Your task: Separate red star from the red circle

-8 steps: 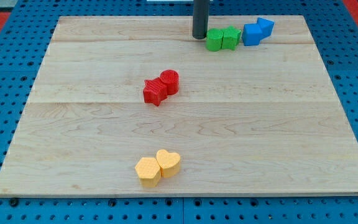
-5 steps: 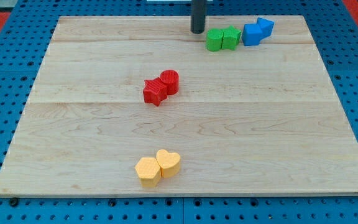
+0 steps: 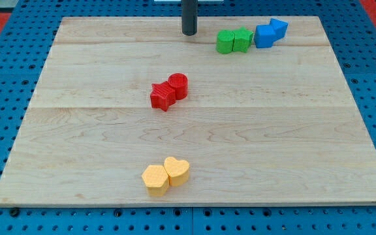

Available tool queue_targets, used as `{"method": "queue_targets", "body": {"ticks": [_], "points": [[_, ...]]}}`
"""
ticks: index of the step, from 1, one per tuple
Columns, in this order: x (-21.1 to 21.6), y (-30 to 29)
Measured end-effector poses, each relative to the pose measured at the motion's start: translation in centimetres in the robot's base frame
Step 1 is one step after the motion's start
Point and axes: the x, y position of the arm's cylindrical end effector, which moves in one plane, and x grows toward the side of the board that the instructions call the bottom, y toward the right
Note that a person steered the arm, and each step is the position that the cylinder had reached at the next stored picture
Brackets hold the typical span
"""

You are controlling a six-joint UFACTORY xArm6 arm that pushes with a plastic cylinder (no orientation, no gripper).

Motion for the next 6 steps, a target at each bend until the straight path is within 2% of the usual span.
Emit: {"method": "queue_targets", "body": {"ticks": [1, 2, 4, 5, 6], "points": [[0.6, 0.6], [4.2, 2.5], [15.8, 2.3], [17.8, -1.3], [13.1, -2.1]]}}
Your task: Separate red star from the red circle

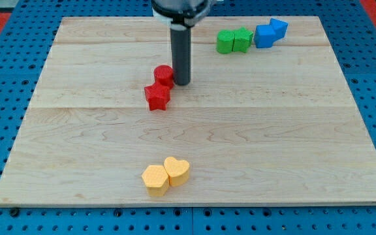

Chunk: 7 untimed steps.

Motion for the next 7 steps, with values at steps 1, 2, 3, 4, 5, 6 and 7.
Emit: {"method": "queue_targets", "body": {"ticks": [1, 2, 3, 4, 5, 6, 7], "points": [[-0.9, -2.8], [-3.1, -3.5], [-5.3, -5.7], [-3.8, -6.3], [-2.4, -4.9], [-0.5, -3.0], [2.8, -1.7]]}}
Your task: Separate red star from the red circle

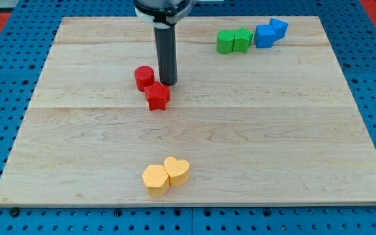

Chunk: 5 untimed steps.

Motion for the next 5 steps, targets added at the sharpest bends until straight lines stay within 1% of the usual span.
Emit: {"method": "queue_targets", "body": {"ticks": [1, 2, 3, 4, 5], "points": [[2.6, -0.4], [4.3, -0.7], [1.7, -2.3], [3.1, -4.1], [8.9, -4.1]]}}
